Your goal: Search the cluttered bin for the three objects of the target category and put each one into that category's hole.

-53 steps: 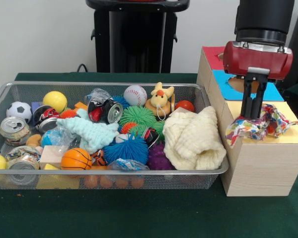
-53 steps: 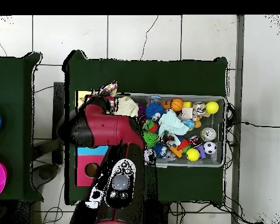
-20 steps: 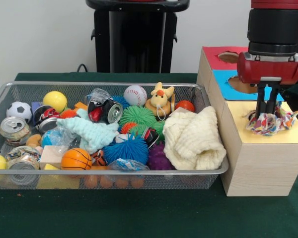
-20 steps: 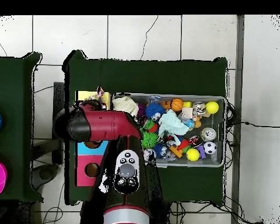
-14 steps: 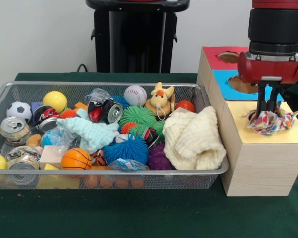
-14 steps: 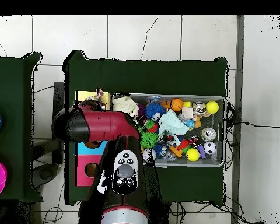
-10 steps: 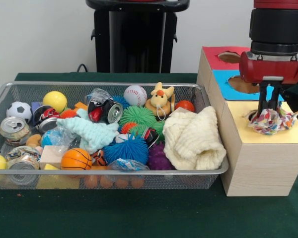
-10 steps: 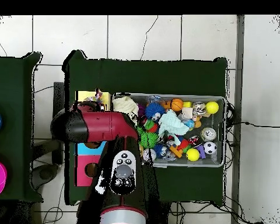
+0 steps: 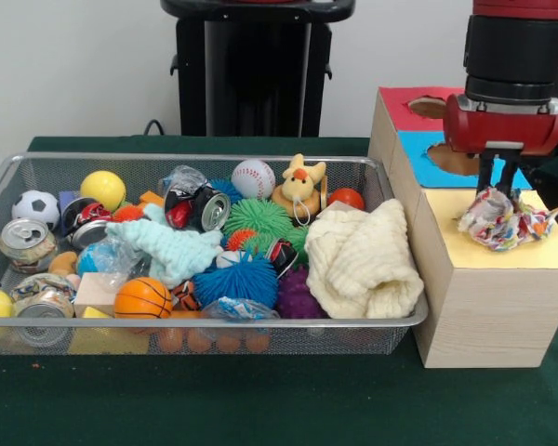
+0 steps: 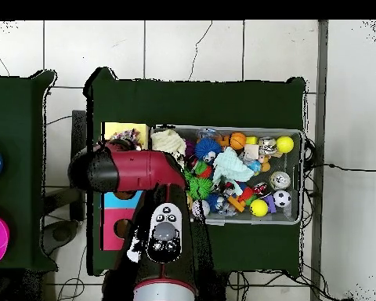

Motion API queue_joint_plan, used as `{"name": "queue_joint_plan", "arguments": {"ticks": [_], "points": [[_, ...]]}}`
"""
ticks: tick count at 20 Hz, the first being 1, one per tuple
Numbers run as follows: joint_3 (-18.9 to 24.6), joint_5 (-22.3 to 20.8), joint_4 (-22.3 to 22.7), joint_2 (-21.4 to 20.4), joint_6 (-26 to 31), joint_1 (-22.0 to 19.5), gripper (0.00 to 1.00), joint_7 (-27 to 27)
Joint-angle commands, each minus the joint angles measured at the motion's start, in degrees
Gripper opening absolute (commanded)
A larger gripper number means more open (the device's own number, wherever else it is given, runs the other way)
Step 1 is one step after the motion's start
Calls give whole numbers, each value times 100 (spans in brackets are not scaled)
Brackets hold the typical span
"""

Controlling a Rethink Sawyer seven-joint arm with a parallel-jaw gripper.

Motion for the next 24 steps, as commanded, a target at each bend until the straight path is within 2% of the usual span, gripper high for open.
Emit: {"name": "queue_joint_plan", "arguments": {"ticks": [1,6,12,18,24], "points": [[-174,-42,221,354,1075,64,0,872],[-197,20,67,389,1333,64,0,874],[-142,99,159,205,1558,115,0,902],[-8,154,25,-34,1889,107,0,802],[-113,-5,-105,-379,2222,116,0,618]]}}
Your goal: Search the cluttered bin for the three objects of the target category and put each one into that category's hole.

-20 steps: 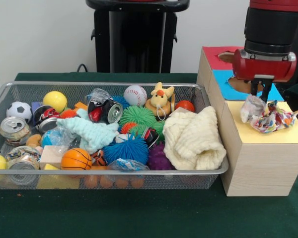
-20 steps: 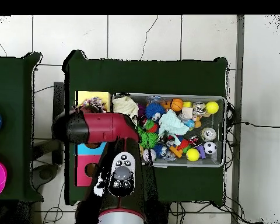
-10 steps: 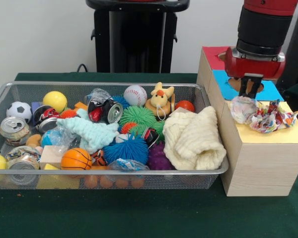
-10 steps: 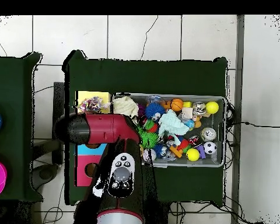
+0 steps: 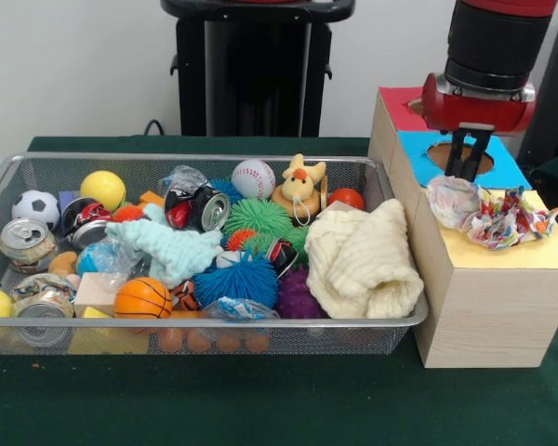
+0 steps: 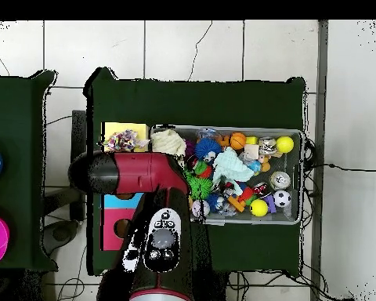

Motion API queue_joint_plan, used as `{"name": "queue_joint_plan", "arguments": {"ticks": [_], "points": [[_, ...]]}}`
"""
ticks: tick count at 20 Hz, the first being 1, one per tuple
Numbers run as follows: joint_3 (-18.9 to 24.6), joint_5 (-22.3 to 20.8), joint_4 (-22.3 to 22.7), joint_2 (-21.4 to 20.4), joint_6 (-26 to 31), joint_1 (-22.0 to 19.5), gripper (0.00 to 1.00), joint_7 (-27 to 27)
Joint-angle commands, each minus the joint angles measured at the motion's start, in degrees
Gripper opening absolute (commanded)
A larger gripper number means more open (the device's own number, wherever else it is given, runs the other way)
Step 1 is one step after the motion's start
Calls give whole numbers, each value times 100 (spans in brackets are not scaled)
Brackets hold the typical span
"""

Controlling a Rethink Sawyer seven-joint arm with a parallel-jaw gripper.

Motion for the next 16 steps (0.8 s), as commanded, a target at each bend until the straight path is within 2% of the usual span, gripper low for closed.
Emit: {"name": "queue_joint_plan", "arguments": {"ticks": [1,6,13,16], "points": [[129,-33,-234,-326,1149,-14,0,582],[144,-135,-512,-467,1339,-56,0,445],[264,-331,-745,-392,597,-107,0,245],[179,-440,-830,-364,386,-84,0,269]]}}
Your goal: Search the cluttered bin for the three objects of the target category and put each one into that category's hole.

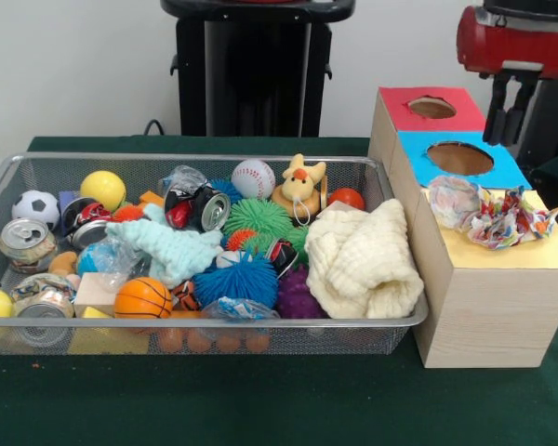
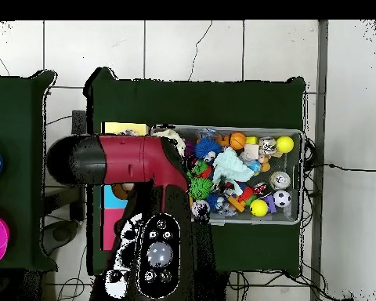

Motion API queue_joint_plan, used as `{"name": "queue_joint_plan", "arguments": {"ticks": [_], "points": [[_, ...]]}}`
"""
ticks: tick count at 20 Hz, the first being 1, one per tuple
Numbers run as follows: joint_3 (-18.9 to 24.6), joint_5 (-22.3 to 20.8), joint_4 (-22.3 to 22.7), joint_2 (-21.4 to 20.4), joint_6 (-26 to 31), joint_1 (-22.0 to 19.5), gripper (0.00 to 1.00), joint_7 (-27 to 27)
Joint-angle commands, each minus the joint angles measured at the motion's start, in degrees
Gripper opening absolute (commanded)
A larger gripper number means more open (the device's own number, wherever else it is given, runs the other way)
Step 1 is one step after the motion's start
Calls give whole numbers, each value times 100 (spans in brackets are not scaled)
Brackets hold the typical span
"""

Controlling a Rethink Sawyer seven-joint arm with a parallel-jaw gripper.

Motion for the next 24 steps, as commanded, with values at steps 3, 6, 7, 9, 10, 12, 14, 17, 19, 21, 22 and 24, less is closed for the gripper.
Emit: {"name": "queue_joint_plan", "arguments": {"ticks": [3,6,7,9,10,12,14,17,19,21,22,24], "points": [[227,-461,-362,143,-366,-96,0,213],[254,-528,-391,168,-623,-108,0,151],[248,-529,-403,200,-674,-106,0,167],[238,-551,-349,242,-845,-105,0,193],[251,-551,-300,251,-947,-118,0,197],[255,-553,-285,313,-1089,-121,0,207],[243,-554,-271,386,-1225,-108,0,229],[142,-642,-180,493,-1518,-37,0,336],[71,-717,-176,552,-1607,15,0,392],[4,-779,-188,597,-1616,70,0,450],[-29,-805,-187,621,-1624,95,0,485],[-78,-840,-172,671,-1671,130,0,553]]}}
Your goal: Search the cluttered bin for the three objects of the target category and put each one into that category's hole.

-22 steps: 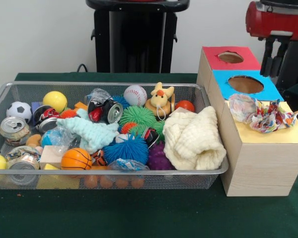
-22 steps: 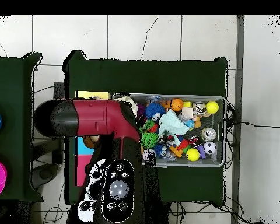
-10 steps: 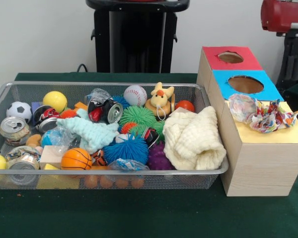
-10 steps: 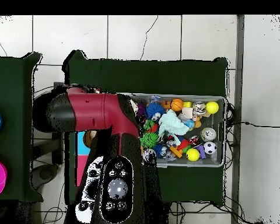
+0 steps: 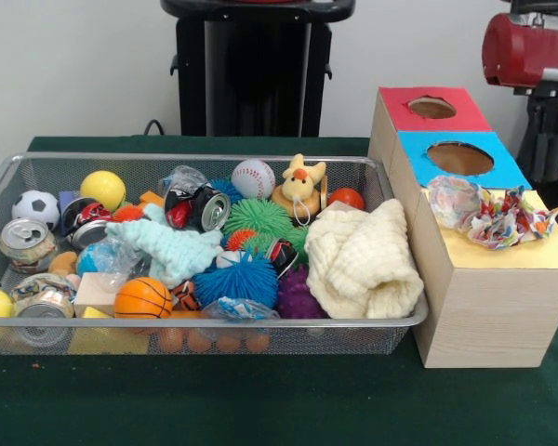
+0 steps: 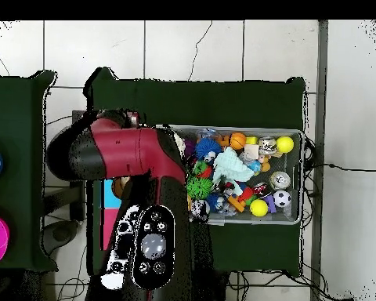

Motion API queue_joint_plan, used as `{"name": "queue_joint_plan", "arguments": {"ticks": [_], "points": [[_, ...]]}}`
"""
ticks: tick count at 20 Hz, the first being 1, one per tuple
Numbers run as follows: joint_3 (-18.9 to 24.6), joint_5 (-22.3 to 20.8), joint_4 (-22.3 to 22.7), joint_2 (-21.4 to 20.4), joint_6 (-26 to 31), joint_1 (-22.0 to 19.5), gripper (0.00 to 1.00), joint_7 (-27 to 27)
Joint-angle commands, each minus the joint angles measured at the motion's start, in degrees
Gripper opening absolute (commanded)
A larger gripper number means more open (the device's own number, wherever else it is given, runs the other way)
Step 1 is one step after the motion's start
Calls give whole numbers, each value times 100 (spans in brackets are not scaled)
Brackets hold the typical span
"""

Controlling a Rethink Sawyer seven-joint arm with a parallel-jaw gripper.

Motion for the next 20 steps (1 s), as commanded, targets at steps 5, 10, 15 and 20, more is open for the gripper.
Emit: {"name": "queue_joint_plan", "arguments": {"ticks": [5,10,15,20], "points": [[-79,-471,291,584,-229,140,0,657],[-42,-485,346,668,-142,137,0,664],[-62,-439,244,838,179,87,0,626],[-132,-327,241,800,643,67,0,647]]}}
